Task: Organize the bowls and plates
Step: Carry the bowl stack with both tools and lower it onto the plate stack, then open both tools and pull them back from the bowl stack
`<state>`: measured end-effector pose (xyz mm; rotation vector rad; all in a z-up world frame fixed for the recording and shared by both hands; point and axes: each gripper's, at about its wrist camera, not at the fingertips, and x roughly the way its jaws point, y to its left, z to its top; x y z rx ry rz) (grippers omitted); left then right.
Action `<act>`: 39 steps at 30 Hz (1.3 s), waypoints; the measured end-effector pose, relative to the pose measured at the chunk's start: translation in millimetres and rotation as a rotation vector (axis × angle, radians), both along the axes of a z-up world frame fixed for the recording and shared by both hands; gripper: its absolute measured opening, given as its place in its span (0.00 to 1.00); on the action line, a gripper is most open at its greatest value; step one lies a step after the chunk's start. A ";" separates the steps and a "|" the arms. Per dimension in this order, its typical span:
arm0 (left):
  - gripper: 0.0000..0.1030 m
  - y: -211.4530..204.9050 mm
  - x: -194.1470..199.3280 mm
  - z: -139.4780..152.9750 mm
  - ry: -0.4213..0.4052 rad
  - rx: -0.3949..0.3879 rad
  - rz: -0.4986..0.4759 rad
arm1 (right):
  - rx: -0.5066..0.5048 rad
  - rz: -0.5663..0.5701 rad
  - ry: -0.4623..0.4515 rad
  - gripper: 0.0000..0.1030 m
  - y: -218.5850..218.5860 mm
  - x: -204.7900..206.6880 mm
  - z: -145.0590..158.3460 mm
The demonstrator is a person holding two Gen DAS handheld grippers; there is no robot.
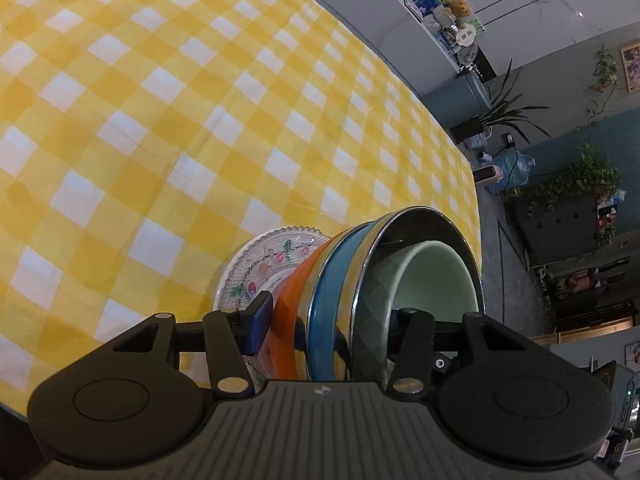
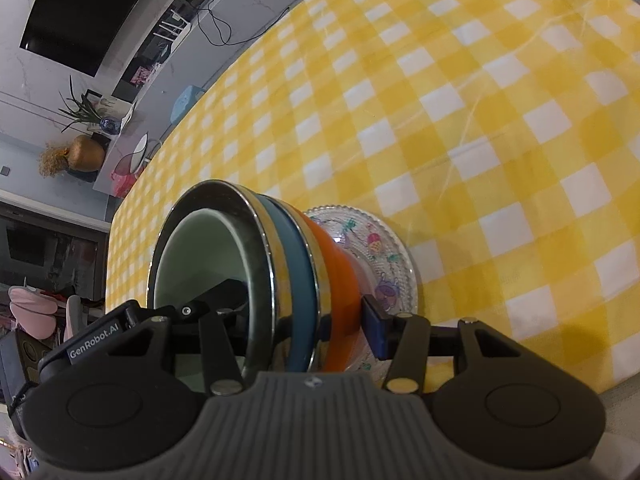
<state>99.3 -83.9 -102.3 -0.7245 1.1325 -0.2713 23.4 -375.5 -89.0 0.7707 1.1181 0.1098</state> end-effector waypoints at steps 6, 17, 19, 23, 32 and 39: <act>0.55 -4.5 2.1 -2.7 0.013 0.011 -0.015 | 0.015 -0.024 0.015 0.48 -2.7 -1.5 -3.1; 0.54 -2.9 3.4 -5.0 0.023 0.029 -0.029 | 0.022 -0.036 0.023 0.49 0.1 -3.8 -4.5; 0.54 -3.2 4.9 -4.5 0.028 0.030 -0.033 | 0.024 -0.039 0.020 0.50 -0.1 -4.9 -4.4; 0.55 -2.7 6.2 -4.3 0.031 0.020 -0.030 | -0.010 -0.037 -0.011 0.59 2.3 -8.6 0.6; 0.69 -0.1 1.0 12.5 -0.010 0.062 -0.038 | -0.036 -0.045 -0.054 0.76 3.9 -11.4 6.5; 0.71 8.7 -13.4 41.6 -0.118 0.135 -0.039 | -0.155 -0.050 -0.133 0.79 12.6 -18.0 20.9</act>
